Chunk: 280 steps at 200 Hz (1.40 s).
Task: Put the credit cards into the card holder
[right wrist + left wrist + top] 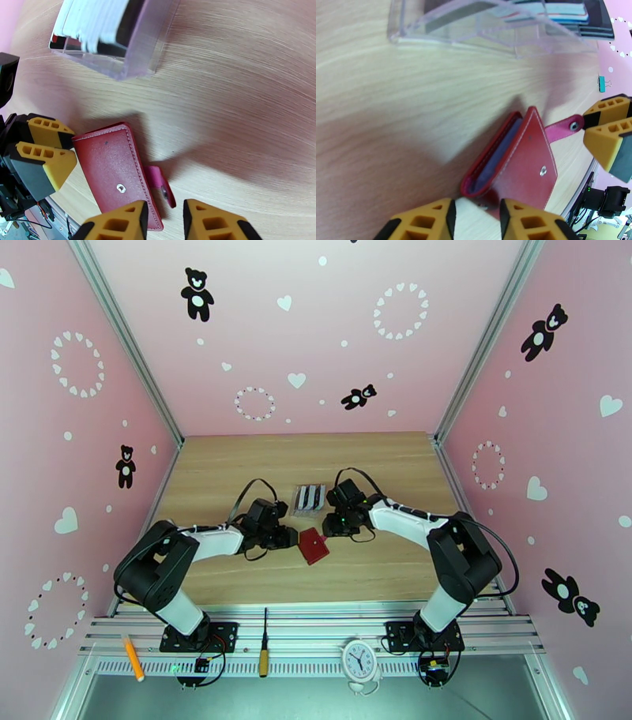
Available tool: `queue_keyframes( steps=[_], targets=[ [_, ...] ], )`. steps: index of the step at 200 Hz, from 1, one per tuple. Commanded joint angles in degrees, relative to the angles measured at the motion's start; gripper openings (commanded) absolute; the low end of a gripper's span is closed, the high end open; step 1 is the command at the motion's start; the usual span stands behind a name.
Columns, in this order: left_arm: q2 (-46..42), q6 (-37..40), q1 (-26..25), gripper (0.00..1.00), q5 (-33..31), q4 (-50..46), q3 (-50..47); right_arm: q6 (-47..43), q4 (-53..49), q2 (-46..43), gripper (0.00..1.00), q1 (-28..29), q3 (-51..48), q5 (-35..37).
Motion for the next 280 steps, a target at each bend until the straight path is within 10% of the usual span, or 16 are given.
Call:
queue_keyframes(
  steps=[1,280],
  targets=[
    [1.4,0.8,-0.3,0.38,0.1,-0.2,1.8,0.2,1.8,-0.7,0.3,-0.7,-0.7,-1.9],
    [0.9,0.9,-0.3,0.34,0.3,-0.7,1.8,0.2,3.0,0.1,0.04,-2.1,-2.4,-4.2]
  ],
)
